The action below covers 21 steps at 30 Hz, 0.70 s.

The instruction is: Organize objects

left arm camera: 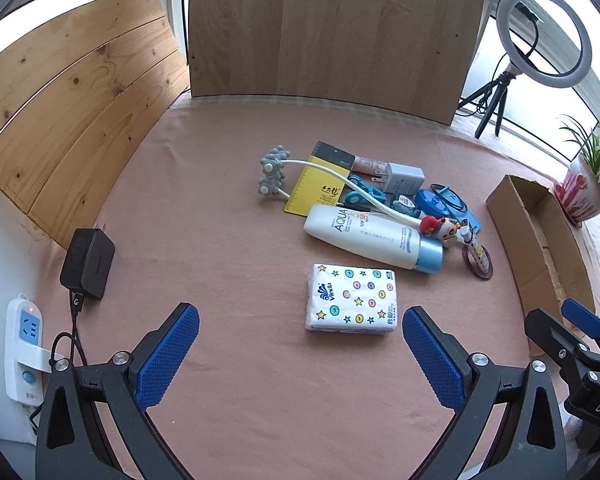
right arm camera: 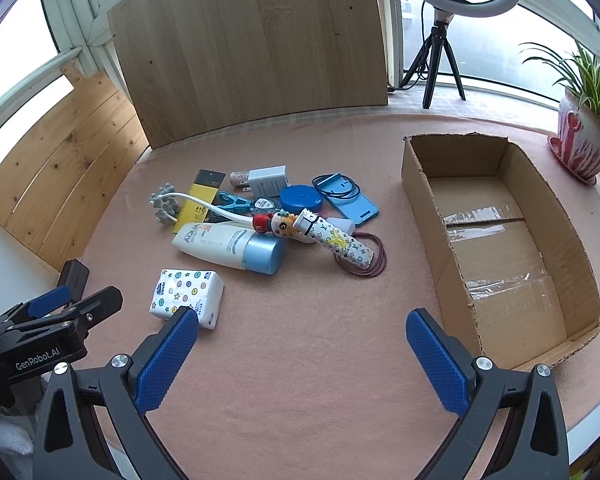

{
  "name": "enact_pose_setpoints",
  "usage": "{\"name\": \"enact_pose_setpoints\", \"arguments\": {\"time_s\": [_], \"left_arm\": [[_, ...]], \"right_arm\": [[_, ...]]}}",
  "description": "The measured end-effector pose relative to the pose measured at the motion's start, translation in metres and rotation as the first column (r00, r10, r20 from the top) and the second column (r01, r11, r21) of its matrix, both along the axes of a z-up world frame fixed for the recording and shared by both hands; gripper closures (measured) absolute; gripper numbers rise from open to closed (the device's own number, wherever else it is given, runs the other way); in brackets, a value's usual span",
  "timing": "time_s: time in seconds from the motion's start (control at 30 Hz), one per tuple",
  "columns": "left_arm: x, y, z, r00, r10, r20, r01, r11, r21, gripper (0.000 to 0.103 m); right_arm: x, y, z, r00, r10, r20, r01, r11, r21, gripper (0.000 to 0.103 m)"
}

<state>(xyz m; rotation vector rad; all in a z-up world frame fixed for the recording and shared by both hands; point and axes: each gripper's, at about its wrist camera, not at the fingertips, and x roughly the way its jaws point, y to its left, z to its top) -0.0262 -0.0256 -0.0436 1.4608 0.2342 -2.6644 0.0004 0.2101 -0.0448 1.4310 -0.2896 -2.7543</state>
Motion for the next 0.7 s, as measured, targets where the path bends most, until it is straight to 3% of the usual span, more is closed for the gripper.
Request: {"name": "enact_pose_setpoints", "arguments": {"time_s": [0.47,0.7], "left_arm": [[-0.014,-0.006,-0.029,0.998,-0.026,0.063,0.026,1.000,0.012,0.000],[-0.018,-0.009,-0.040,0.997,-0.050,0.061,0.047,0.998,0.050,0.001]], "right_arm": [[-0.012,0.002,-0.015,0.999,0.015,0.034,-0.013,0.998,-0.061,0.001],[-0.028,-0.006,-0.033,0.993,0.075,0.096,-0.061,0.988,-0.144,0.021]]}}
